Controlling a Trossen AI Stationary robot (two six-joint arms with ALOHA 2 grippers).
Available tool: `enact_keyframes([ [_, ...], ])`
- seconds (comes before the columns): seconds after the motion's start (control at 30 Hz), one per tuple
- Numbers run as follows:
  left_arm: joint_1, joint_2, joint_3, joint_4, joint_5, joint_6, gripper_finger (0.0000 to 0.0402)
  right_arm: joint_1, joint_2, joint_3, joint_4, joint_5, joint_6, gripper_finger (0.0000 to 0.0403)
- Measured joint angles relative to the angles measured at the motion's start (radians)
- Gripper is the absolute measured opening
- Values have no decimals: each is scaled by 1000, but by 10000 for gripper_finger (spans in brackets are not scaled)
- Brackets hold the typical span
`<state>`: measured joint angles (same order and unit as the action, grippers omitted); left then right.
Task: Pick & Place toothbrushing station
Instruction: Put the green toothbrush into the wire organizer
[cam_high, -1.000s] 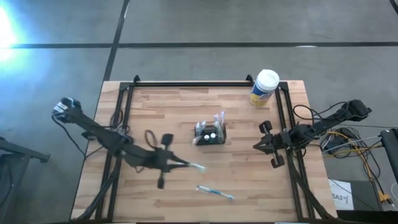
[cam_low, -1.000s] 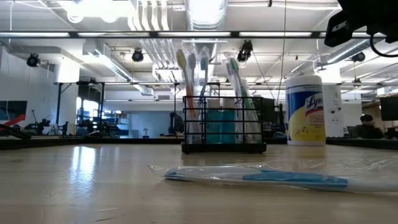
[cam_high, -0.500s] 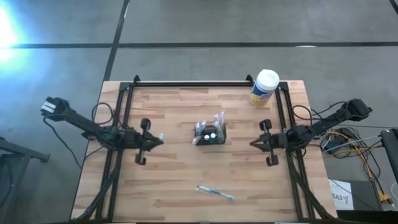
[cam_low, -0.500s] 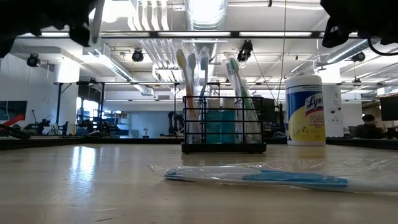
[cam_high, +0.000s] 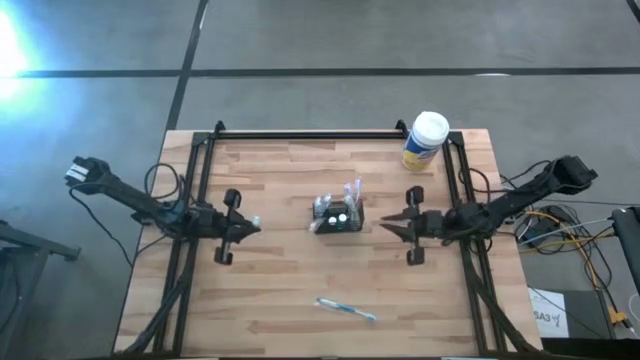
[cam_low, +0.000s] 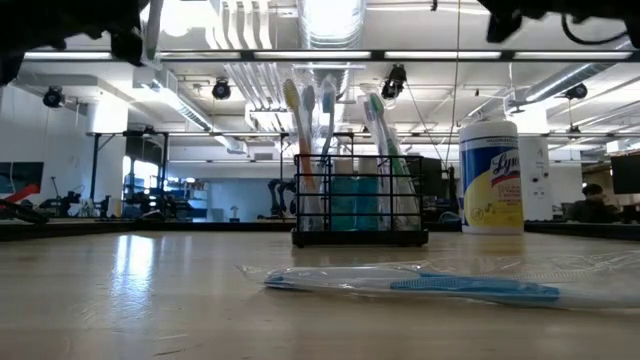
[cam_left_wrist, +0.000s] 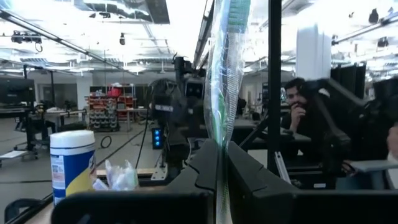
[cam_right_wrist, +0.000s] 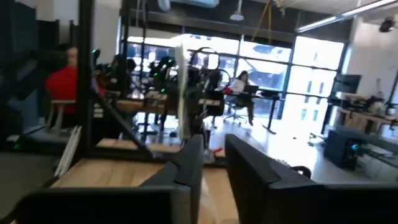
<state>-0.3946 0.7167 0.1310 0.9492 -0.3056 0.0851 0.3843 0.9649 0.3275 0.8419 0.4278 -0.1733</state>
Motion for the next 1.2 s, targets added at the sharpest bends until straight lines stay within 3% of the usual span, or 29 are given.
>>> enact_keyframes([
  [0.1,0,53,76,-56,0,12,12,-21,84,104,0,-11,-21,100],
  [0.3,0,191,245,-126,-1,20,13,-40,225,291,2,-166,-86,164],
  [0.53,-1,370,435,-189,-2,78,11,-67,349,446,3,-167,-58,212],
  [0.67,-1,467,530,-189,-31,122,12,-102,407,503,-1,-180,-53,225],
  [0.9,0,587,643,-190,-109,206,12,-155,478,557,-9,-326,42,238],
  [1.2,7,629,664,-198,-184,220,11,-159,501,604,-85,-335,47,227],
])
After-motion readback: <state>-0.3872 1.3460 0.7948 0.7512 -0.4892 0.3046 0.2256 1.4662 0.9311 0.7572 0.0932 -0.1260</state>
